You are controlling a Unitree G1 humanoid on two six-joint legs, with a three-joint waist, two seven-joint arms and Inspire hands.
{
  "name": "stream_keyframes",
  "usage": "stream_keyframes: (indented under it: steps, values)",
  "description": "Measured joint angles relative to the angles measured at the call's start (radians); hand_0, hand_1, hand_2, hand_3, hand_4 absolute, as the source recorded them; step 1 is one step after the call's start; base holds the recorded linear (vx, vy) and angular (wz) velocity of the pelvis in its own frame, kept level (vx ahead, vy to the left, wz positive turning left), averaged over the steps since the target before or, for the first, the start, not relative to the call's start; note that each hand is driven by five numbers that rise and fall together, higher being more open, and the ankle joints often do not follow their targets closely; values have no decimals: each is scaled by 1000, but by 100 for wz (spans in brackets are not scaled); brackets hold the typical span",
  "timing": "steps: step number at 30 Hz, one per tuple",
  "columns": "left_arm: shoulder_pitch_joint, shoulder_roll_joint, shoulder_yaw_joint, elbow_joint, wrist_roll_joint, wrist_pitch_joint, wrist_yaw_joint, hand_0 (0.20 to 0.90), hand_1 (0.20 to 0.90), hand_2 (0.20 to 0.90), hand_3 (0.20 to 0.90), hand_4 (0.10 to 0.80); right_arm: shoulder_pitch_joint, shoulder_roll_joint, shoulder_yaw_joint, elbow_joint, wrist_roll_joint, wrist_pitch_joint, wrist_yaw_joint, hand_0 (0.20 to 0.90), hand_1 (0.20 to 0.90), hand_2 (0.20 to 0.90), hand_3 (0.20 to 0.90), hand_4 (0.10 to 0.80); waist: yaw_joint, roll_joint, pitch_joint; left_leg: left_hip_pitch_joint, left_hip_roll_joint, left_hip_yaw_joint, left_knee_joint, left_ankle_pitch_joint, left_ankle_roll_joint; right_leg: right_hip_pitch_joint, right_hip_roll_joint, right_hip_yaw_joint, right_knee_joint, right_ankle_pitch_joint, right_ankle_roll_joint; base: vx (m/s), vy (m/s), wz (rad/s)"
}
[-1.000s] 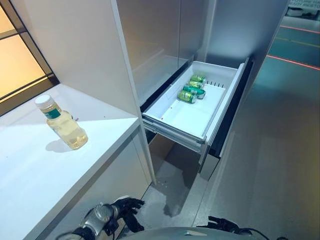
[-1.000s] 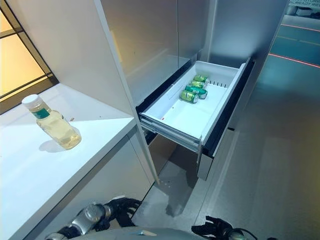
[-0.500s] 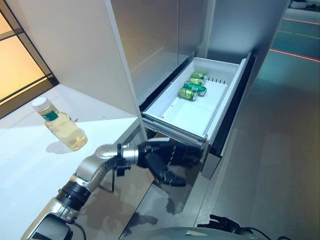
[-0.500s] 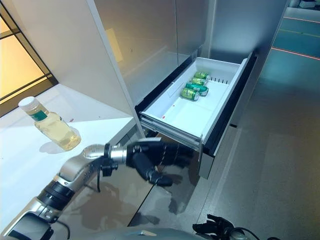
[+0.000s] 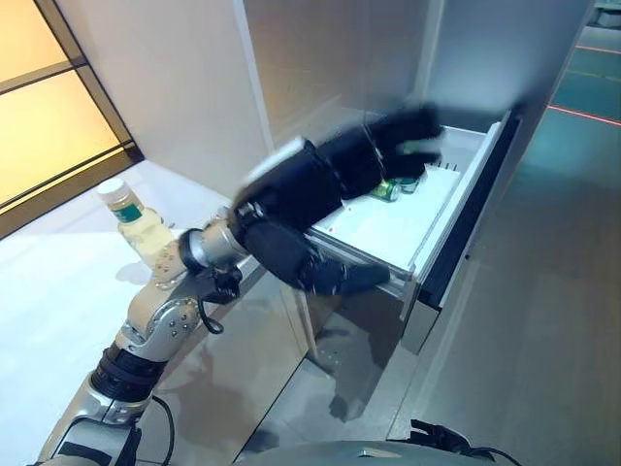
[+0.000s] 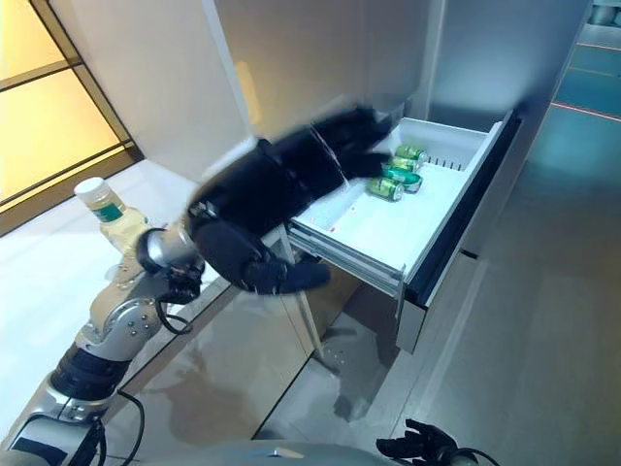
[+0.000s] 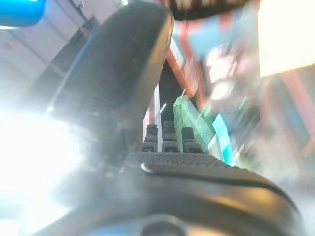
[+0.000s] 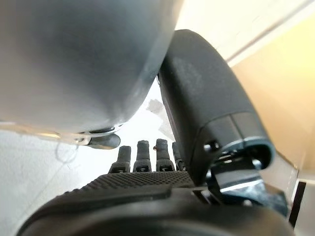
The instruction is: Put drinks into fridge and close the fridge
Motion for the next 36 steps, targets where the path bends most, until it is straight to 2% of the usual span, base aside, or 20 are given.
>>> stream_keyframes:
  steps: [2, 3, 7, 10, 11, 15, 18, 22, 28, 32, 36]
  values:
    - [1, -3, 54, 1, 56, -92, 119, 900, 900, 900, 900, 800, 2, 0, 6, 9, -2, 0, -1, 900, 900, 900, 900, 800, 24, -5, -6, -7, 0, -12, 0, 3, -2, 0, 2, -12, 0, -1, -1, 11, -43, 23]
    - [1, -16, 96, 1, 119, -156, 225, 900, 900, 900, 900, 800, 2, 4, 7, 23, -2, 0, -3, 900, 900, 900, 900, 800, 39, -12, -13, -14, -1, -27, 1, 9, -2, 0, 2, -28, 0, -4, -2, 12, -39, 27]
    - [11, -57, 202, 5, 297, -268, 454, 900, 900, 900, 900, 800, 6, 17, 9, 46, -13, 2, -4, 900, 900, 900, 900, 800, 79, -36, -30, -32, -10, -67, 3, 19, -4, 1, 2, -62, 0, -10, -2, 9, -39, 30]
    - [25, -65, 238, 5, 401, -300, 574, 900, 900, 900, 900, 800, 7, 20, 14, 60, -20, 2, -4, 900, 900, 900, 900, 800, 121, -46, -35, -34, -12, -77, 5, 22, -3, 5, 1, -77, 0, -13, 1, 5, -21, 17]
    - [35, -64, 250, 5, 479, -301, 644, 900, 900, 900, 900, 800, 7, 20, 17, 61, -22, 5, -4, 900, 900, 900, 900, 800, 131, -47, -36, -34, -12, -82, 4, 22, -3, 7, 0, -80, 0, -14, 3, 2, -15, 14]
    - [49, -59, 260, 11, 618, -270, 792, 900, 900, 900, 900, 800, 4, 17, 37, 61, -23, 12, -4, 900, 900, 900, 900, 800, 149, -48, -36, -54, -12, -105, 1, 26, -4, 2, -2, -102, 0, -15, 4, -6, -4, 16]
    - [51, -43, 260, 50, 626, -212, 807, 900, 900, 900, 900, 800, 1, 17, 39, 60, -33, 27, -3, 900, 900, 900, 900, 800, 157, -47, -36, -66, -12, -117, 1, 31, -7, -3, 0, -108, 0, -14, 3, 0, 5, 11]
    - [79, -44, 259, 107, 516, -127, 793, 900, 900, 900, 900, 800, -15, 17, 40, 60, -50, 38, -2, 900, 900, 900, 900, 800, 162, -44, -27, -68, -13, -120, 2, 32, -8, -3, 4, -110, 0, -15, 3, 6, 19, 2]
    - [137, -54, 252, 219, 454, -27, 764, 900, 900, 900, 900, 800, -39, 15, 38, 59, -52, 54, 4, 900, 900, 900, 900, 800, 164, -38, 10, -68, -14, -127, 5, 44, -8, -4, 5, -118, 0, -16, 1, 6, 45, 4]
    - [166, -59, 246, 263, 432, 4, 743, 900, 900, 900, 900, 800, -55, 15, 36, 59, -66, 66, 7, 900, 900, 900, 900, 800, 164, -35, 23, -69, -13, -131, 5, 44, -9, -3, 6, -122, 0, -16, 0, -8, 51, 3]
    - [174, -91, 241, 281, 428, 4, 722, 900, 900, 900, 900, 800, -59, 12, 26, 58, -89, 71, 9, 900, 900, 900, 900, 800, 173, -28, 31, -69, -13, -133, 5, 44, -10, -3, 7, -124, 0, -17, 0, -3, 42, 2]
